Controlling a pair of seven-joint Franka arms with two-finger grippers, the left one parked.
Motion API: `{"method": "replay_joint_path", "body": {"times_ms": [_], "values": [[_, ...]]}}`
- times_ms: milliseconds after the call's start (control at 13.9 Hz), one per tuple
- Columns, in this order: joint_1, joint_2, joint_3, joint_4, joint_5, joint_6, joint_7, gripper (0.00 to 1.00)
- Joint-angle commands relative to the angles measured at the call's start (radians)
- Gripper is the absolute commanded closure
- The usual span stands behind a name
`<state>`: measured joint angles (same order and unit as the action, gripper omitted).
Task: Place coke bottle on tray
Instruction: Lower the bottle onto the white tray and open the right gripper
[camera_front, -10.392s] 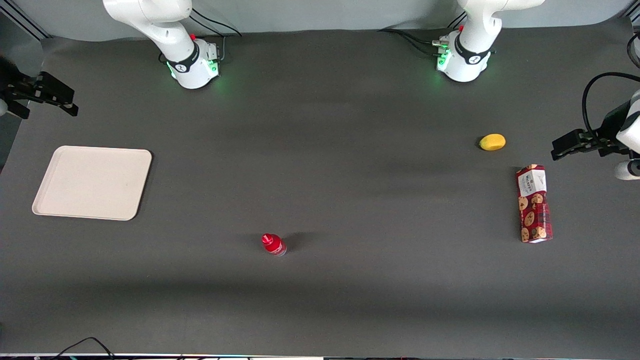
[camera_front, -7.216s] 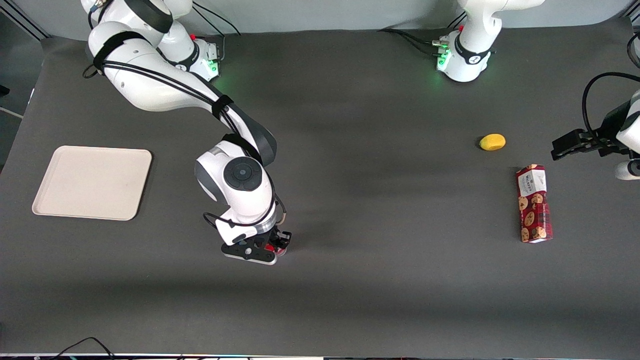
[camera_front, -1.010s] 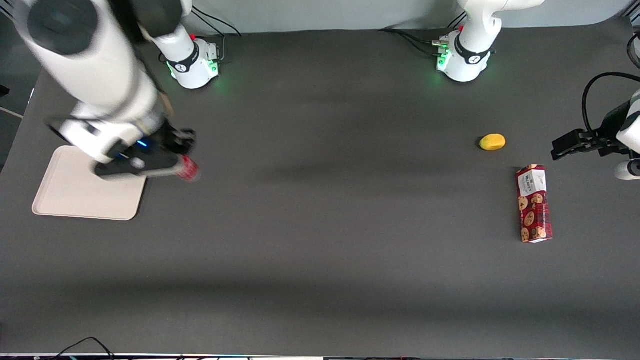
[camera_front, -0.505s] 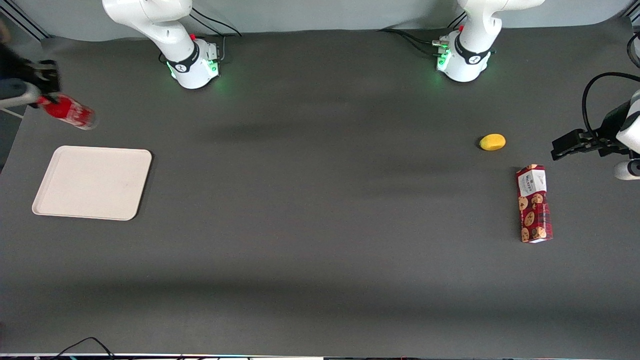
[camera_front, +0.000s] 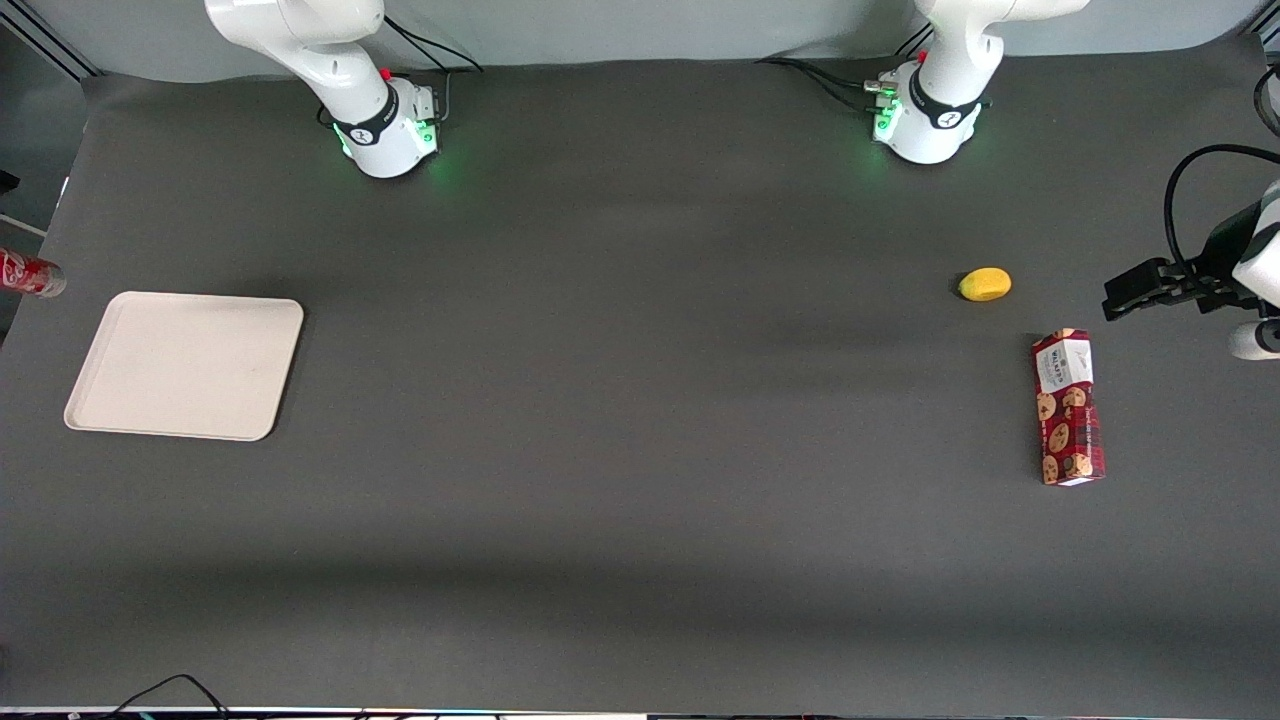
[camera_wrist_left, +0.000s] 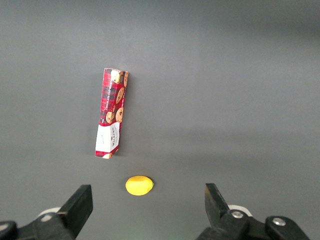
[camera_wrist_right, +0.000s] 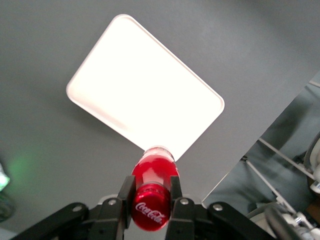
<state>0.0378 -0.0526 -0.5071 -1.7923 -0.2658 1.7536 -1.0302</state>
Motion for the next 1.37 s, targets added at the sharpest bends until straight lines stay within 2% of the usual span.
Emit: {"method": "replay_joint_path", "body": {"times_ms": [0, 289, 361, 505, 938, 1155, 1227, 1299], "values": [[0.016, -0.033, -0.089, -0.135, -0.015, 0.177, -0.115, 1.00], [-0.002, -0.032, -0.194, -0.297, -0.009, 0.403, -0.235, 1.00], [-0.025, -0.027, -0.202, -0.350, 0.014, 0.505, -0.275, 1.00], [-0.055, 0.003, -0.203, -0.409, 0.107, 0.616, -0.355, 1.00], [-0.052, 0.114, -0.203, -0.409, 0.319, 0.632, -0.448, 1.00], [-0.062, 0.198, -0.205, -0.401, 0.501, 0.685, -0.621, 1.00], [-0.062, 0.210, -0.208, -0.400, 0.535, 0.685, -0.654, 1.00], [-0.064, 0.212, -0.211, -0.400, 0.539, 0.685, -0.659, 1.00]]}}
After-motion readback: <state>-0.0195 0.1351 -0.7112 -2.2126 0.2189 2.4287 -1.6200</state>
